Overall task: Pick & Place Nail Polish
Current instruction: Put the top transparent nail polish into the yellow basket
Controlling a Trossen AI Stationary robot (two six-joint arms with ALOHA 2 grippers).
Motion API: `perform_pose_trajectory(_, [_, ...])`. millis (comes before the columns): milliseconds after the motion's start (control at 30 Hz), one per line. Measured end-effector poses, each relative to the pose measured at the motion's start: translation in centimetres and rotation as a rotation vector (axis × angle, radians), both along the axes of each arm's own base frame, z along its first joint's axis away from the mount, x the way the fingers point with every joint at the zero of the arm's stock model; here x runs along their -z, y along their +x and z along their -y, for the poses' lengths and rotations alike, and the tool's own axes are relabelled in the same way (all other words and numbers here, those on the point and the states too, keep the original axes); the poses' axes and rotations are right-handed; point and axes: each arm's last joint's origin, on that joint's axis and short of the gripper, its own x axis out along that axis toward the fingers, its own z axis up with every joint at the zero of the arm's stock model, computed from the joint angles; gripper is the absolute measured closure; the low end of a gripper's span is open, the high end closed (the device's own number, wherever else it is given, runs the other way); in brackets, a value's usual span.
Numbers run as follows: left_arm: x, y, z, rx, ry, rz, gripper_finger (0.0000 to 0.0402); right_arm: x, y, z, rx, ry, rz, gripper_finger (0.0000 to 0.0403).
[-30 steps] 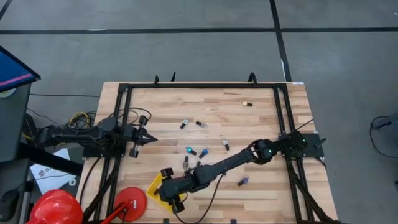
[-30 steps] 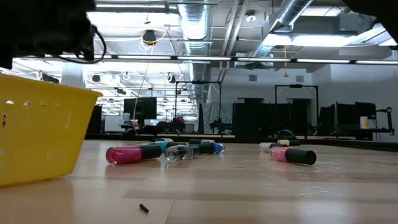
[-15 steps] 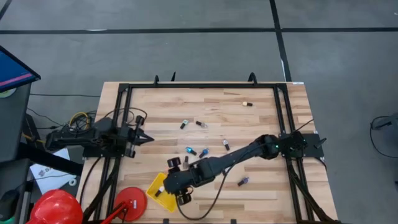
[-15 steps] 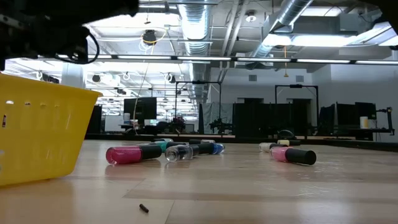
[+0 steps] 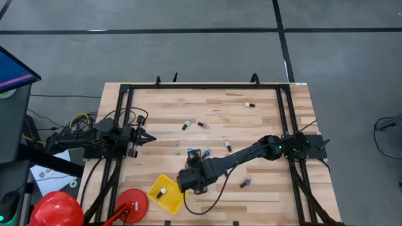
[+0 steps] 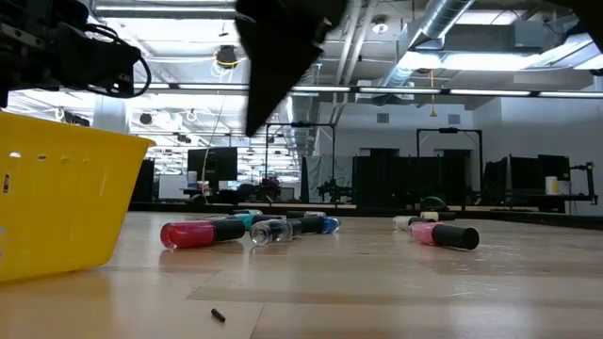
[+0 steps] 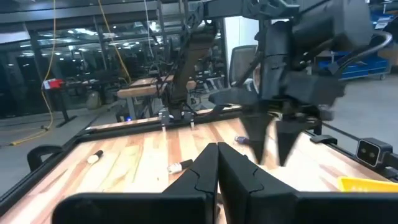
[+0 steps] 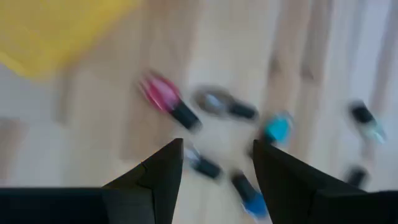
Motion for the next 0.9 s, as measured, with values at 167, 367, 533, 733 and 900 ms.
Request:
perform_pose_trajectory(167, [0.0,0.0,0.1,0.011,0.000,0.001,0.0401,-2.0,-1.7,1.8,0.072,-0.050,-0.092,0.0213])
perform_pose_trajectory(367, [-0.1,0.0,0.1,0.012,0.001,0.007,0.0401,-6.0,-4.8,4.2,0.235,-0.209,-0.021,0.0203])
perform_pose_trajectory(533, [-0.1,0.0,0.1,0.012,0.001,0.007,0.0401,-8.4,-10.5,6.9,0.369,-0.218,0.171,0.0196])
perform_pose_trajectory(733, [-0.1,0.0,0.1,0.012,0.001,0.010,0.0401,-7.8,-15.0,13.4,0.477,0.040,0.500,0.0200])
perform_pose_trajectory(900, [-0.1,0.0,0.1,0.012,0.001,0.015,0.0401,-5.1,-15.6,18.8,0.536,0.191,0.560,0.0206])
